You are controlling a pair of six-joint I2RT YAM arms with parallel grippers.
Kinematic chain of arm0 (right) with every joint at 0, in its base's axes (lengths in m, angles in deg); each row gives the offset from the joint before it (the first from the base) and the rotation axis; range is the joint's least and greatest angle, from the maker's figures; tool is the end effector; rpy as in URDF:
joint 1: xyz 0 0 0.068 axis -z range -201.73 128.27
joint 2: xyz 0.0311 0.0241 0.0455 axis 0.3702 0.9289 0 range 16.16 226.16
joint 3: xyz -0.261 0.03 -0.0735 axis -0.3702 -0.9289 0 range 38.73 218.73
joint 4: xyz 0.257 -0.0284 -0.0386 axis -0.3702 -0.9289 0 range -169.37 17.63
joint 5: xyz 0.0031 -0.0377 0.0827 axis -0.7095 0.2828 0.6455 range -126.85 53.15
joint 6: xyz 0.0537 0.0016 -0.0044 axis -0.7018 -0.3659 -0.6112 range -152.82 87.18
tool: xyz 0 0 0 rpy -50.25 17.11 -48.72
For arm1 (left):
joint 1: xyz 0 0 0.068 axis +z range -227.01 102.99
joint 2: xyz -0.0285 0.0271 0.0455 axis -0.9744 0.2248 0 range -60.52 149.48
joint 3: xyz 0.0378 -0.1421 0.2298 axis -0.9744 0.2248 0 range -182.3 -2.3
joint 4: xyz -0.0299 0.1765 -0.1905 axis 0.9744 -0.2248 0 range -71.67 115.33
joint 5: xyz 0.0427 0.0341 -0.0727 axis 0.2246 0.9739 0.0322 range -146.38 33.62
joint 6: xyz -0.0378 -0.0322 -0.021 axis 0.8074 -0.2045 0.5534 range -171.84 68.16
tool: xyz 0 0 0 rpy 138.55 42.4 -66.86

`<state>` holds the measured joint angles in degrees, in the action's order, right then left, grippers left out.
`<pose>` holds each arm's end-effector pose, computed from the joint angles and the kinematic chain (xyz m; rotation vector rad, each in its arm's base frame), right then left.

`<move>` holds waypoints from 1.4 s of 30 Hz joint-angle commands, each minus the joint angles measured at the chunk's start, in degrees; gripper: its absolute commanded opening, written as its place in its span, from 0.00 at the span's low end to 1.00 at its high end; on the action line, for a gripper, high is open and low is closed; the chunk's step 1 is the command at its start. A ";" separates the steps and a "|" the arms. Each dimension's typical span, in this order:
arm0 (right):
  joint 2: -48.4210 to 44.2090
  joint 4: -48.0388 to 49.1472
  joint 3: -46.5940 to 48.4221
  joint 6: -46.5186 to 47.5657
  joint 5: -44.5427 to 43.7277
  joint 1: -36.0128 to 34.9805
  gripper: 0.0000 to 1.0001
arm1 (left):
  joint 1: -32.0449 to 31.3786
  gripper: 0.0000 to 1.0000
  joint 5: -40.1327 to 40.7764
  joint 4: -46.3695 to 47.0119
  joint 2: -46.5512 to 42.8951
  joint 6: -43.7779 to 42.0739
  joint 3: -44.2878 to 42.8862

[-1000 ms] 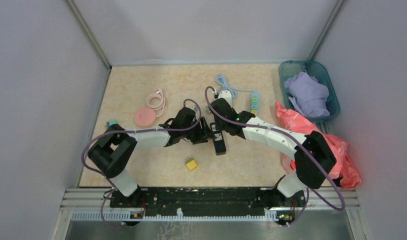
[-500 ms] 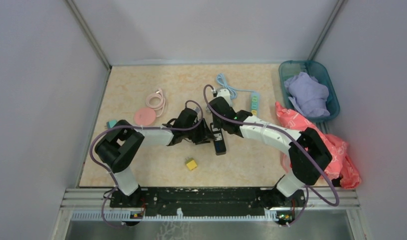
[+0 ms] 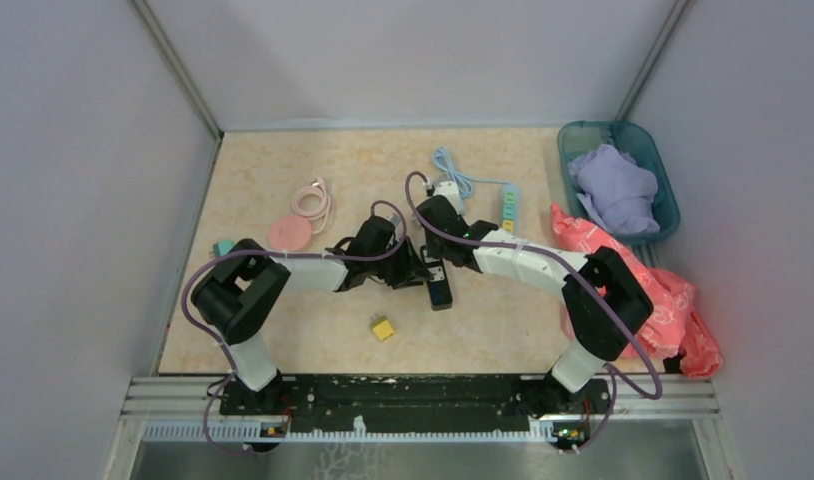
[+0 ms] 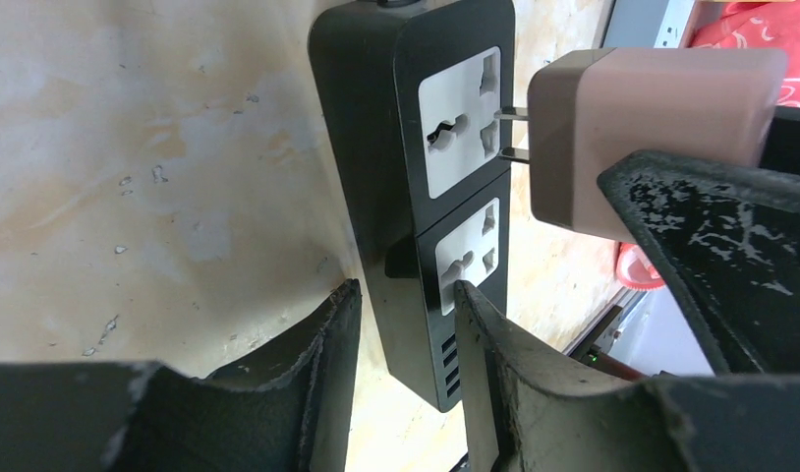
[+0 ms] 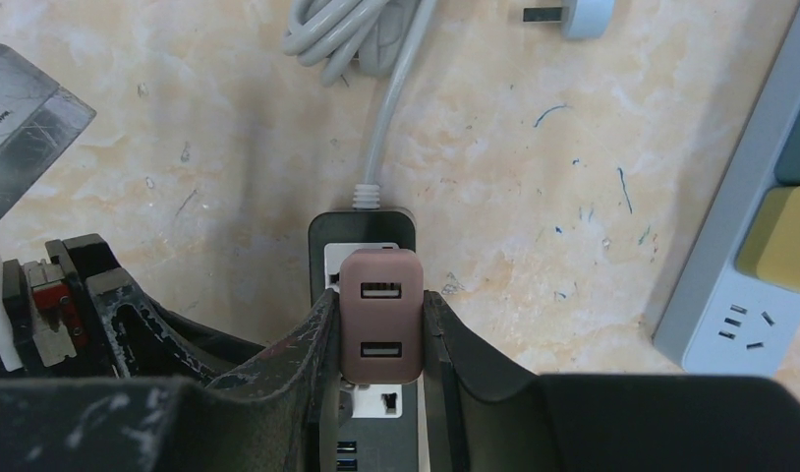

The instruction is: Insert the plug

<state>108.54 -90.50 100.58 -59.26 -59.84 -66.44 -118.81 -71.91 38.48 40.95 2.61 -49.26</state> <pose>0.2535 0.2315 0.2244 -0.1936 2.3294 0.1261 0.2506 -0.2369 0.1360 -0.1248 2.5522 -1.0906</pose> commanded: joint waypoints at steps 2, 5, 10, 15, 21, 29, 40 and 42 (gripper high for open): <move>0.82 2.15 -0.17 -1.18 -0.38 0.47 0.00 | -0.21 0.45 -0.54 0.71 0.91 0.29 0.43; 1.09 2.09 -0.35 -1.51 -0.12 0.54 0.00 | -0.21 0.45 -0.61 0.82 0.92 0.42 0.58; 1.82 2.97 -1.47 -2.12 0.26 0.66 0.00 | -0.24 0.45 -0.63 0.92 0.83 0.54 0.64; 1.85 5.61 -3.36 -2.60 -0.07 0.82 0.00 | -0.29 0.45 -0.67 1.00 0.81 0.59 0.81; -0.96 12.37 -7.24 -0.87 0.37 0.89 0.00 | -0.30 0.45 -0.76 1.18 0.90 0.91 1.06; -4.77 19.32 -12.42 4.08 1.50 1.01 0.00 | -0.33 0.44 -0.54 0.93 1.18 0.84 1.03; -4.94 24.37 -15.74 7.21 3.61 1.68 0.00 | -0.35 0.43 -0.20 0.35 0.87 0.67 1.09; -5.01 25.75 -16.54 7.48 4.33 1.73 0.00 | -0.37 0.43 -0.27 0.30 0.98 0.68 1.03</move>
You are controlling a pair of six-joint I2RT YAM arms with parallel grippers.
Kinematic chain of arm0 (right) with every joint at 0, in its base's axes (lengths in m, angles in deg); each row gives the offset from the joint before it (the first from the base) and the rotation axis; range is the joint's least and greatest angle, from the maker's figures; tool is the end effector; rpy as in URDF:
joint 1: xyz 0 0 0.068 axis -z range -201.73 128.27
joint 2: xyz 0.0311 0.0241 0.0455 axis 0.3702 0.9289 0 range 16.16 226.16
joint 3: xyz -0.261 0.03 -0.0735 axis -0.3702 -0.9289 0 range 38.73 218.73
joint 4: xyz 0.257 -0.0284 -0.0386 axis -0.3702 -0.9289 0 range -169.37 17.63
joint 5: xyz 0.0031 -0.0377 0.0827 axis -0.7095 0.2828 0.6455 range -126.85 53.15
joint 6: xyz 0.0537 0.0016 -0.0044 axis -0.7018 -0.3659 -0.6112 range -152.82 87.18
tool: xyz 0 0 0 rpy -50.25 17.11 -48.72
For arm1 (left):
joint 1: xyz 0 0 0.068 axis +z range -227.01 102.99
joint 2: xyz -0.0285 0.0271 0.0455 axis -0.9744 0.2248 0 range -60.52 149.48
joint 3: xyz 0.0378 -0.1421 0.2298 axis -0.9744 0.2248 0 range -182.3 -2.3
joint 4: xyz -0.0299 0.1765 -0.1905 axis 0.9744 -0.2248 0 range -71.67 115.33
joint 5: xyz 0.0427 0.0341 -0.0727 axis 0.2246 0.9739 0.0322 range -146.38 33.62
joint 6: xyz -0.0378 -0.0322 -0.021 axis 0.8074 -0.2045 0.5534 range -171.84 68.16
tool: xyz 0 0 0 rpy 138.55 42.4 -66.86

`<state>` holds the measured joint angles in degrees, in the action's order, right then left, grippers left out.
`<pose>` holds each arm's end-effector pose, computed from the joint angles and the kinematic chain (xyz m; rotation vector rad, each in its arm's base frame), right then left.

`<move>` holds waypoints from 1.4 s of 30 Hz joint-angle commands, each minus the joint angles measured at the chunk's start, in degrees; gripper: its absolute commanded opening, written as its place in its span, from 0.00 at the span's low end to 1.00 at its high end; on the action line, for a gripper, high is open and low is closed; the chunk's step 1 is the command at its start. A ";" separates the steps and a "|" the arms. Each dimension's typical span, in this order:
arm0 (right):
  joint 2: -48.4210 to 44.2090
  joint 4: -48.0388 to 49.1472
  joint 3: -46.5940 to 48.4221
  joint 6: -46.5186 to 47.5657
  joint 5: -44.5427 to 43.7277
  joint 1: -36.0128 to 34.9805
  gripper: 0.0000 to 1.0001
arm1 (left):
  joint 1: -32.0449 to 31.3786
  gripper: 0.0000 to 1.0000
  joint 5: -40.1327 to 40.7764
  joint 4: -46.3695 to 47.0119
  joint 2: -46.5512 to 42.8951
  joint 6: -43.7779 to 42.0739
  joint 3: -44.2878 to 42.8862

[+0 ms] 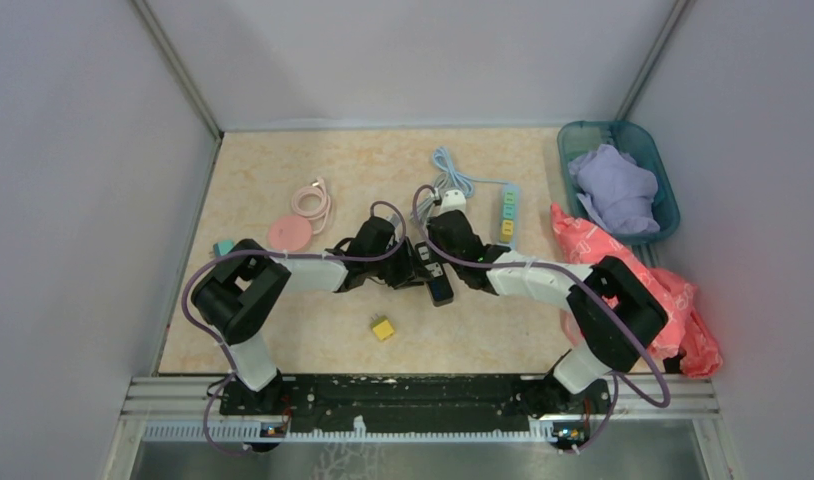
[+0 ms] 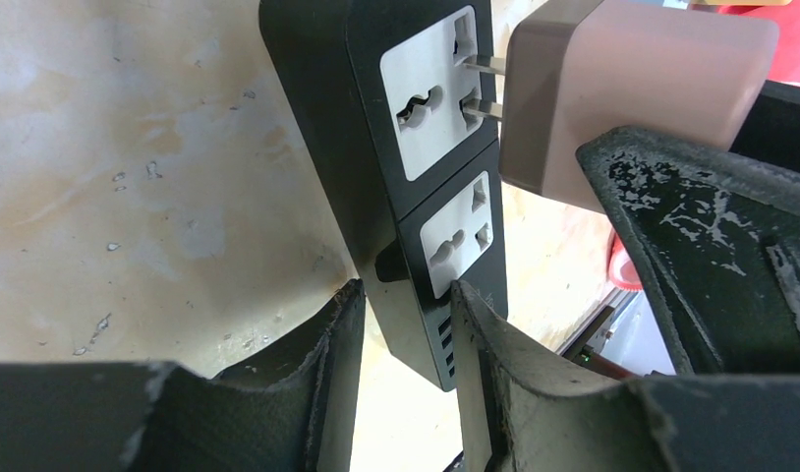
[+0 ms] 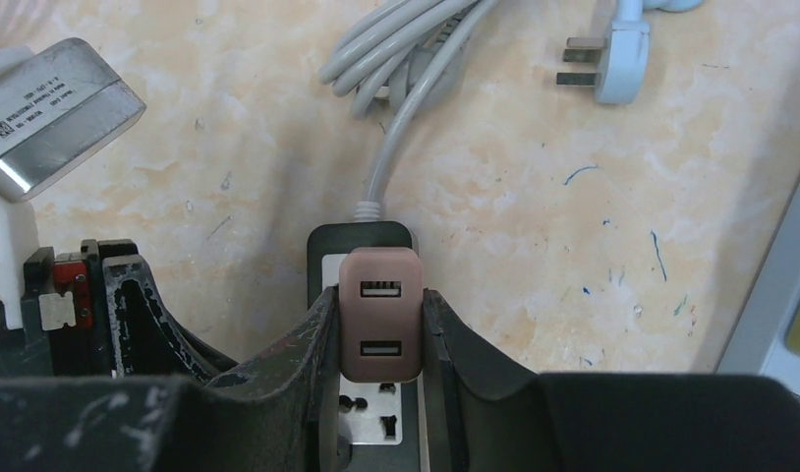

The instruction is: Insert the plug

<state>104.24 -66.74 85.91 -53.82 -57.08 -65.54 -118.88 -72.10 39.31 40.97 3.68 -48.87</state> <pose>0.2418 0.2150 0.2003 -0.2303 2.1435 0.2722 0.2498 -0.2369 0.1353 -0.1435 2.5504 -1.1065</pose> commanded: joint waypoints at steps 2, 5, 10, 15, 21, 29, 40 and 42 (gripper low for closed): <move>-1.02 2.96 -2.45 2.27 2.41 0.83 0.00 | -0.30 0.43 -0.11 -0.53 1.06 -0.35 0.67; -1.09 3.67 -2.97 2.65 2.48 0.83 0.00 | -0.32 0.43 -0.06 -0.53 0.96 -0.33 0.63; 0.34 1.65 -2.22 3.24 1.56 0.81 0.00 | -0.32 0.43 0.02 -0.59 0.77 -0.30 0.74; 1.65 -0.28 -2.60 3.23 1.13 0.83 0.00 | -0.31 0.43 0.04 -0.53 0.91 -0.25 0.65; 4.46 -3.40 -2.55 3.33 -0.05 0.83 0.00 | -0.28 0.43 0.30 -0.49 1.17 -0.19 0.71; 9.29 -8.97 -0.44 4.01 0.51 0.68 0.00 | -0.29 0.42 0.80 -0.61 1.16 -0.10 1.09; 12.46 -11.64 -1.38 8.69 0.27 -2.93 0.00 | 0.02 0.41 2.28 -0.71 0.44 -0.07 2.58; 13.19 -12.36 -0.81 9.00 1.41 -3.07 0.00 | 0.03 0.41 2.39 -0.66 0.20 -0.04 2.94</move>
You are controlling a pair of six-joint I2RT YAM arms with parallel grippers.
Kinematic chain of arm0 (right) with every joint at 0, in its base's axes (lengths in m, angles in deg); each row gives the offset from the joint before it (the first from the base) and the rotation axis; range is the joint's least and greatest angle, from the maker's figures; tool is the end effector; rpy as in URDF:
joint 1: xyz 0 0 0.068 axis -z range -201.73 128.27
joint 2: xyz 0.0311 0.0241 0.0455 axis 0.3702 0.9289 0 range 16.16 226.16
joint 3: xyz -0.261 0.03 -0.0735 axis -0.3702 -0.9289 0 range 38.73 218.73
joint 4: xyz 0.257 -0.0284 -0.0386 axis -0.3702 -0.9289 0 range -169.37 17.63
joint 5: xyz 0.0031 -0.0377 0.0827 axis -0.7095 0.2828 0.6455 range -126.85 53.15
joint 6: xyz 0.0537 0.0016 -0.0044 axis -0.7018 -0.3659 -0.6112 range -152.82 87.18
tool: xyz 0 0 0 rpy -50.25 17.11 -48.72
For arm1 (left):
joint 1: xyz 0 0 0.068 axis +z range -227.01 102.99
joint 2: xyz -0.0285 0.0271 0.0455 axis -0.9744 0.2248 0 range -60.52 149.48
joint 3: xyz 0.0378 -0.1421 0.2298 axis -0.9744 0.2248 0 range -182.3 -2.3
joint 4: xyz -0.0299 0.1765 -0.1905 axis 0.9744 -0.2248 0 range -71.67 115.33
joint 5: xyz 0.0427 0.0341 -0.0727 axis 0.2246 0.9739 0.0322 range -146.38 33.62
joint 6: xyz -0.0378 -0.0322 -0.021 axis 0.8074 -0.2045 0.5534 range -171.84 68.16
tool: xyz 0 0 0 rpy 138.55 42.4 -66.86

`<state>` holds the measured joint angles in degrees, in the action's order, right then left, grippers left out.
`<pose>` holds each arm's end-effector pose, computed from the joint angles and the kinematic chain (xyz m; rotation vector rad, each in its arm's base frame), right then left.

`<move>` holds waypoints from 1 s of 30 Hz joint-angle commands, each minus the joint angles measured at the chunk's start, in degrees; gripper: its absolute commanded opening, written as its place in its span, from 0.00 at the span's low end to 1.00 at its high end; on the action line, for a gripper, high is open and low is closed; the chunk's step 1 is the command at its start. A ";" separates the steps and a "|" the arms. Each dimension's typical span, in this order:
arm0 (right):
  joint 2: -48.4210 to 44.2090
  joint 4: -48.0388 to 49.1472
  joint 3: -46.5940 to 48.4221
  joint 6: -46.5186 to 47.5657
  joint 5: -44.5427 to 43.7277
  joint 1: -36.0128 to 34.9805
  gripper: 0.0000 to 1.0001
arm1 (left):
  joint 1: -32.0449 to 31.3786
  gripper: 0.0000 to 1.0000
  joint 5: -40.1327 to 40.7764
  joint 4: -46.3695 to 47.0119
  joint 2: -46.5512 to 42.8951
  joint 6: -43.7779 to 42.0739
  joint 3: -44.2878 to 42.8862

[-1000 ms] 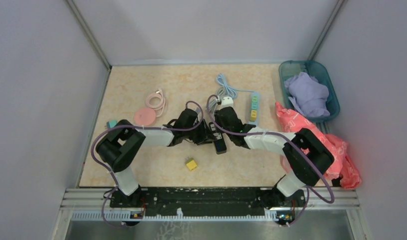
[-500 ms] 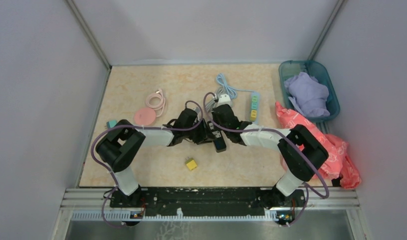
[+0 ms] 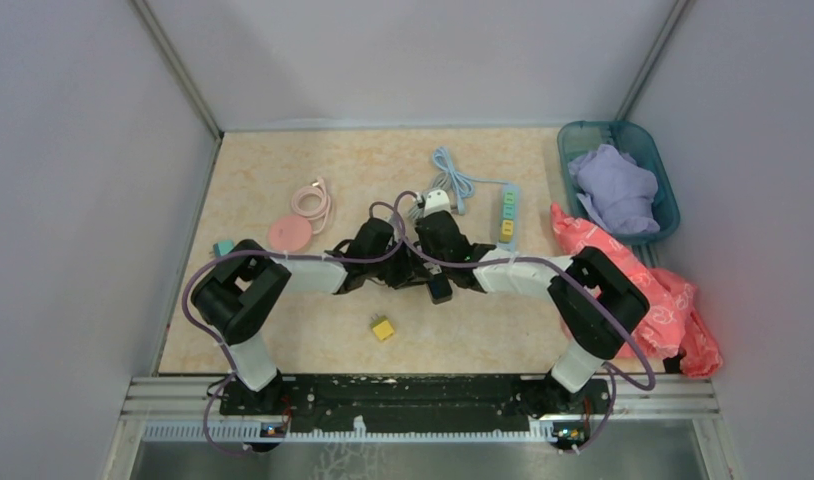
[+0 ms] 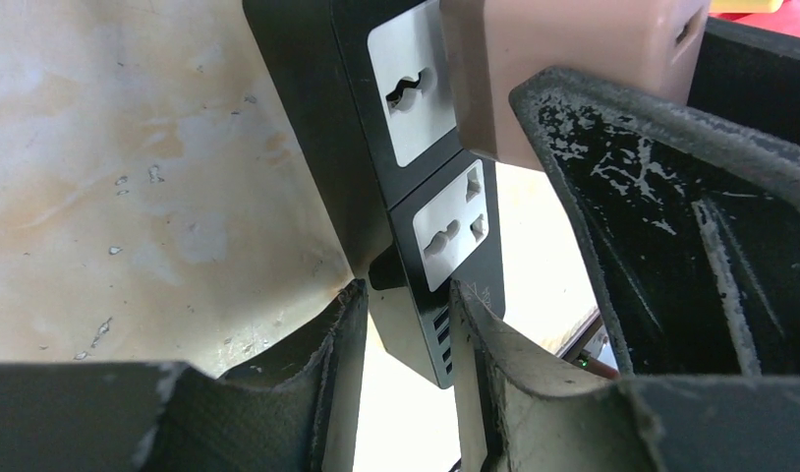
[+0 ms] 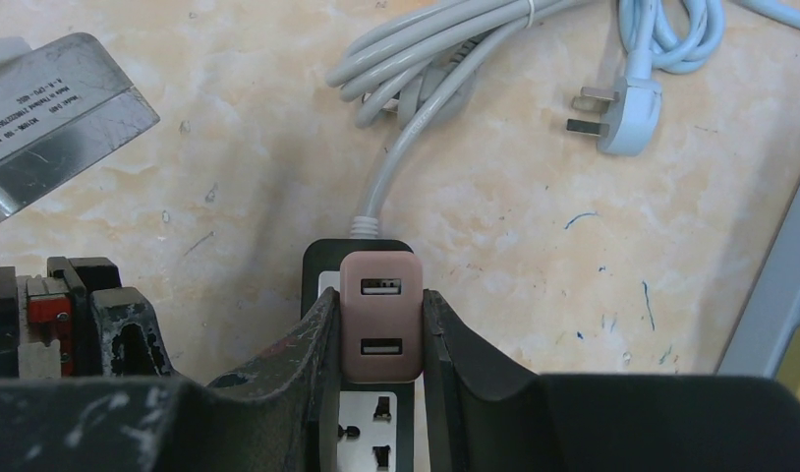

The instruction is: Insert the plug

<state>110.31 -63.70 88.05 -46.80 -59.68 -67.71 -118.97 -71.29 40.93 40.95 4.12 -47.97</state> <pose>0.2471 0.2359 0.1836 -0.3790 2.1169 0.1687 0.2485 -0.2359 0.1333 -0.1561 2.5339 -1.1051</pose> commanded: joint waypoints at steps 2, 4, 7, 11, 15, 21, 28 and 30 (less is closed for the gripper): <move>7.72 -16.48 -2.22 1.78 4.36 -1.04 0.00 | 0.27 0.40 1.65 -2.12 0.05 -0.31 2.60; 7.86 -17.15 -2.04 1.46 4.70 -1.05 0.00 | 0.65 0.40 1.68 -1.73 -0.19 0.10 3.38; 7.26 -17.43 -2.56 -0.33 4.63 0.06 0.00 | 1.39 0.40 1.48 -0.83 -0.88 0.66 4.99; 4.71 -13.83 -5.54 -3.29 14.05 4.92 0.00 | 1.57 0.40 1.35 -1.19 -1.34 0.05 5.33; 6.87 -16.04 -3.10 -0.44 10.19 2.48 0.00 | 2.50 0.40 1.69 -1.38 -2.03 -0.13 6.46; 12.45 -19.76 1.08 -0.05 4.07 -1.82 0.00 | 3.24 0.40 1.77 -1.28 -2.84 -0.02 8.22; 11.82 -19.91 0.09 -1.51 7.12 0.44 0.00 | 4.14 0.39 2.20 -1.09 -3.91 -0.13 10.08; 11.17 -19.09 -0.62 -2.79 12.95 3.32 0.00 | 4.29 0.39 2.25 -1.09 -4.15 -0.08 10.24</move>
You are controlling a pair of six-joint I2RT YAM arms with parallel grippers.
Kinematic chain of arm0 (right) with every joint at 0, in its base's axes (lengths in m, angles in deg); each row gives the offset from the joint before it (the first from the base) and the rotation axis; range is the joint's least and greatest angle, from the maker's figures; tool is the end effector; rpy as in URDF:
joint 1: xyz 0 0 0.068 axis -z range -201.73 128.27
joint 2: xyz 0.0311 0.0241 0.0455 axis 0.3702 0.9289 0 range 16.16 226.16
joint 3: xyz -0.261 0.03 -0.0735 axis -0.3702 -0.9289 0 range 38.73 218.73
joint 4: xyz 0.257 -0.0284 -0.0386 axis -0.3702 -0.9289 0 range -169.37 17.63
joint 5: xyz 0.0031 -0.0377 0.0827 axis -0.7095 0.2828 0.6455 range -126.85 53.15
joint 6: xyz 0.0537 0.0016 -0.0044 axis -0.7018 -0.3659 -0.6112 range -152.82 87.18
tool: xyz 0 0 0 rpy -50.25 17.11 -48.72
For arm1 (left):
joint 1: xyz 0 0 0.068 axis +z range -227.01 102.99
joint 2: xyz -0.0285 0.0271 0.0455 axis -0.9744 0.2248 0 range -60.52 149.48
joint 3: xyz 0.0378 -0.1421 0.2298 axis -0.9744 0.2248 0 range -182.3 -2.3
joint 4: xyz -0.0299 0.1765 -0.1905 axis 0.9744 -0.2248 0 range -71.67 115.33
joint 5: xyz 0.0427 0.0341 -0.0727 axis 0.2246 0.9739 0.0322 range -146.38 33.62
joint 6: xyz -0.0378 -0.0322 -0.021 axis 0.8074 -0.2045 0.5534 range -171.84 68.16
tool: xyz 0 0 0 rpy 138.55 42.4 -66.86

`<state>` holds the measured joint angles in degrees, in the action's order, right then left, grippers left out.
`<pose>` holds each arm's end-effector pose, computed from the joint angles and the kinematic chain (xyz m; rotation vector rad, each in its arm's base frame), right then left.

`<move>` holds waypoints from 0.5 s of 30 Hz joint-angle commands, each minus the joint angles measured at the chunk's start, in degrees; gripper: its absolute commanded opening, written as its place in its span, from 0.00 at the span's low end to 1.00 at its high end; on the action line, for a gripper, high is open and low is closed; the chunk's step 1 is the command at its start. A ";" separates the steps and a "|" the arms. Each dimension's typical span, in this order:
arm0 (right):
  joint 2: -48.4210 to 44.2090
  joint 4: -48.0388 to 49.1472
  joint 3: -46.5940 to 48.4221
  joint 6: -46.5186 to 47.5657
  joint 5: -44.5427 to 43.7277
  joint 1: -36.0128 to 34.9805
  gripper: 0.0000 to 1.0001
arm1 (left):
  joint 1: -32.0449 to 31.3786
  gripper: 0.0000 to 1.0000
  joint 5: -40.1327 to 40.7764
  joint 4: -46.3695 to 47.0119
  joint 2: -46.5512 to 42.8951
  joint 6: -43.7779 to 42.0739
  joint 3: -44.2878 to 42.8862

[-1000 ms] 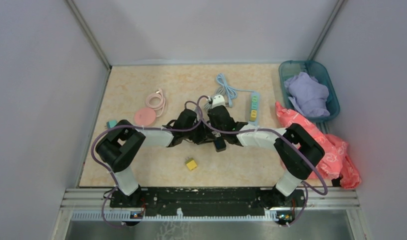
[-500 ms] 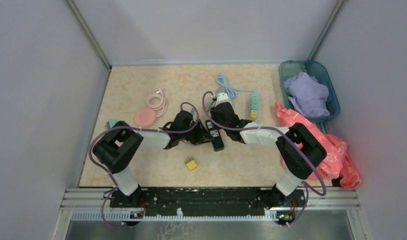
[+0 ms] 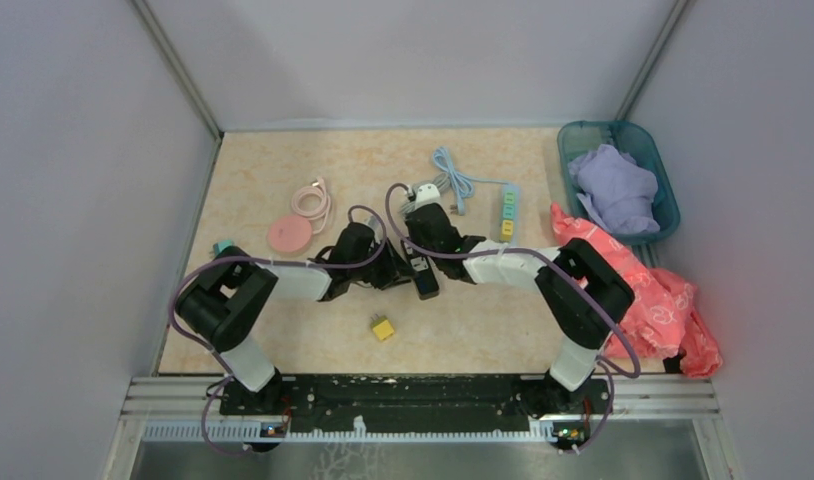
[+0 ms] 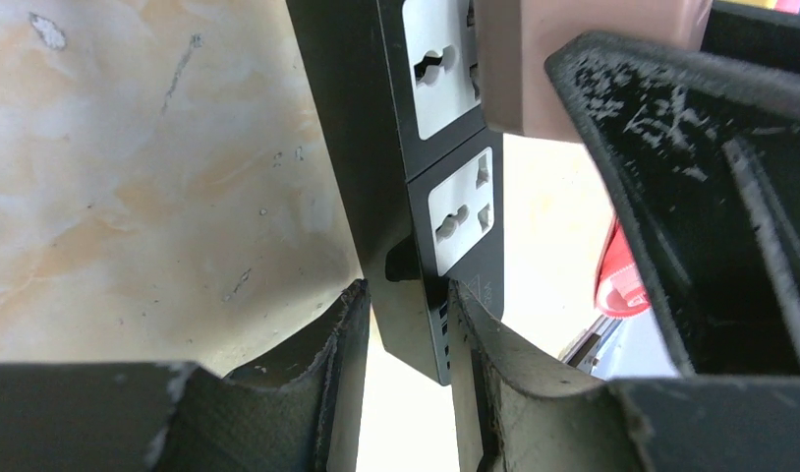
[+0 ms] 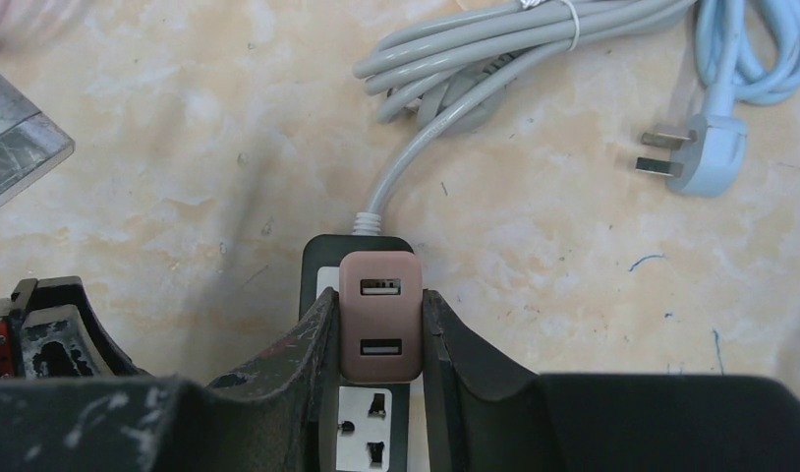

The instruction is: Insert the plug

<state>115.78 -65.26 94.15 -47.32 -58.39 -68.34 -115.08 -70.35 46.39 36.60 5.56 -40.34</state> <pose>0.2616 0.2578 0.1814 -0.4016 2.1354 0.1929 0.2430 -0.2013 0.1293 -0.2702 2.4682 -1.0987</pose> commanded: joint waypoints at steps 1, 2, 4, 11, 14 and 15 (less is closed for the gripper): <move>5.43 -17.29 -6.93 -2.70 13.54 5.00 0.00 | 0.44 0.39 1.25 -6.60 0.10 -1.64 2.67; 5.30 -17.23 -6.93 -2.75 14.56 5.41 0.00 | 0.52 0.39 1.27 -6.64 -0.09 -1.65 2.70; 5.43 -17.65 -6.48 -2.15 14.84 5.48 0.00 | 0.69 0.39 1.40 -6.71 -0.23 -1.79 2.80; 8.83 -23.65 -2.69 0.81 4.73 -1.16 0.00 | 1.57 0.39 1.46 -6.75 -0.36 -1.84 3.31; 9.09 -24.23 -2.87 -0.22 2.29 -2.24 0.00 | 1.76 0.39 0.95 -6.15 -0.16 -1.62 3.66; 9.12 -24.17 -3.07 -0.67 1.94 -2.30 0.00 | 1.84 0.39 0.72 -6.07 0.00 -1.64 3.59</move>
<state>116.85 -68.27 96.67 -47.56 -56.60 -68.62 -113.76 -70.66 46.56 35.68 5.56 -39.05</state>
